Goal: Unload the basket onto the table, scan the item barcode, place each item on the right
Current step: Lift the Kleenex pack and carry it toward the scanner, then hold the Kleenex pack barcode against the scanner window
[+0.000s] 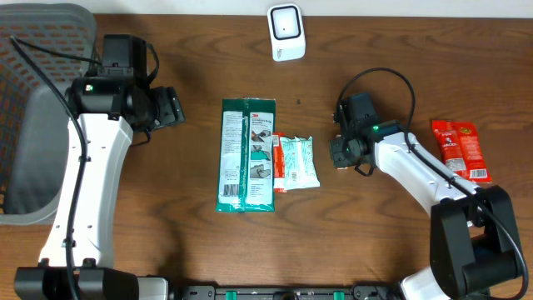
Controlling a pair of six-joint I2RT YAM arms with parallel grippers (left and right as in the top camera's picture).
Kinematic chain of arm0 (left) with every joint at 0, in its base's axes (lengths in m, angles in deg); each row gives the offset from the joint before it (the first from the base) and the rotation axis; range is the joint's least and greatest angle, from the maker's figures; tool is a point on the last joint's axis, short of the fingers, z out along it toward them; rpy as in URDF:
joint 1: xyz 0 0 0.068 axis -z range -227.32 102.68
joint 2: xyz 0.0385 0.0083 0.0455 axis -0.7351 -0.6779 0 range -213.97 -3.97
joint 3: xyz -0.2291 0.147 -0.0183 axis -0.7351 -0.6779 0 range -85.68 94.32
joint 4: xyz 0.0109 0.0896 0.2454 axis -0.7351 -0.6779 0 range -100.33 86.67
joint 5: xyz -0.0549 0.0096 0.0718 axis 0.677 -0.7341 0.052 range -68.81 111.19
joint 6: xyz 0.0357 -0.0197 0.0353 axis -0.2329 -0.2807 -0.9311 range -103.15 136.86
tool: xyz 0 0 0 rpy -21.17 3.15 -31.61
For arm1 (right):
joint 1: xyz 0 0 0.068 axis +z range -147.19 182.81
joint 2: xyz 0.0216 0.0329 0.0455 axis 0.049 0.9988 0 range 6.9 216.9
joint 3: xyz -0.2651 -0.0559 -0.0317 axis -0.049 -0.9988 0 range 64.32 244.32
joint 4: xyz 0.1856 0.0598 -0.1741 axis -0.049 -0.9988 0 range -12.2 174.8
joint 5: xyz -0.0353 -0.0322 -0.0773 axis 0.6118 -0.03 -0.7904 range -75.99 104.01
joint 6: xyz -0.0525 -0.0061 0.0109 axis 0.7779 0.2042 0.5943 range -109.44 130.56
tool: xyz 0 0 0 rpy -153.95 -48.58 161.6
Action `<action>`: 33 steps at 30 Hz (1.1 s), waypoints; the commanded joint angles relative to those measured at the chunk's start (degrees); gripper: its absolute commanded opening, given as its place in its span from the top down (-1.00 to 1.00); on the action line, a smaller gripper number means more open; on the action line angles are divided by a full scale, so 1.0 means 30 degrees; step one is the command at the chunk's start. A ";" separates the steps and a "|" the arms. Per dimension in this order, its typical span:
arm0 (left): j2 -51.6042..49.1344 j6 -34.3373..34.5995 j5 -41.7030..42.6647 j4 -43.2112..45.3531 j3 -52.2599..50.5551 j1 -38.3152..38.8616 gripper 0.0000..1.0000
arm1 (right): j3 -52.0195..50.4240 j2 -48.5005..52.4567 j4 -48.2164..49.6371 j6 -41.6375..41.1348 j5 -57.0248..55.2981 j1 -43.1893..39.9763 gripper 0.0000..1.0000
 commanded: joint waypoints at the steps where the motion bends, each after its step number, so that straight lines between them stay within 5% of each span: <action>1: 0.0058 -0.0036 -0.0168 -0.0073 0.0182 -0.0080 -0.67 | 0.0911 -0.0750 -0.0634 -0.0248 -0.0095 0.0168 0.67; 15: 0.0058 -0.0036 -0.0168 -0.0080 0.0182 -0.0080 -0.66 | 1.6014 -0.1319 -1.2065 -0.1676 0.0576 0.0160 0.96; 23: 0.0058 -0.0036 -0.0168 -0.0080 0.0182 -0.0080 -0.66 | 3.1693 0.5967 -1.8331 -0.1523 0.2004 0.0131 0.95; 28: 0.0058 -0.0036 -0.0168 -0.0080 0.0182 -0.0080 -0.66 | 3.3113 0.9741 -1.6502 -0.1515 0.2878 0.0248 0.95; 33: 0.0058 -0.0036 -0.0168 -0.0080 0.0182 -0.0080 -0.66 | 3.3106 1.3457 -1.0877 -0.1013 0.1472 0.0423 0.95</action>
